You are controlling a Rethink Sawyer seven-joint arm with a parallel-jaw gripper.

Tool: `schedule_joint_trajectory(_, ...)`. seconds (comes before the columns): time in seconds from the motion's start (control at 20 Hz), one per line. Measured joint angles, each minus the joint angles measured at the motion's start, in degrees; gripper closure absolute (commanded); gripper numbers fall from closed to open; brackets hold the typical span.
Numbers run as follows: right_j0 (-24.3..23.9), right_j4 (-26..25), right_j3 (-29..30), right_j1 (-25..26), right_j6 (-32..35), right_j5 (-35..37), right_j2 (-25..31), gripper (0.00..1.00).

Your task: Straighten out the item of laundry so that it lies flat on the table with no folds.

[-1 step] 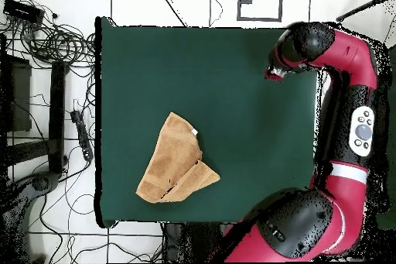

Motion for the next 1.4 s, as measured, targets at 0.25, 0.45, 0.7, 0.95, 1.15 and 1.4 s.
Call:
schedule_joint_trajectory(0.25, -0.11, 1.32, 0.36, -1.65, 0.0, -1.94, -2.34, 0.0)
schedule_joint_trajectory(0.45, -0.19, 2.03, 1.2, -2.59, 0.0, -4.07, -3.48, 0.0)
schedule_joint_trajectory(0.7, -0.4, 2.5, 4.67, -4.53, 0.0, -9.53, -5.32, 0.0)
schedule_joint_trajectory(0.95, -0.57, 2.96, 6.94, -5.29, 0.0, -12.52, -6.46, 0.0)
schedule_joint_trajectory(1.15, -0.94, 3.68, 9.45, -5.94, 0.0, -15.1, -7.25, 0.0)
schedule_joint_trajectory(1.4, -1.42, 4.43, 12.54, -6.0, 0.0, -17.34, -8.63, 0.0)
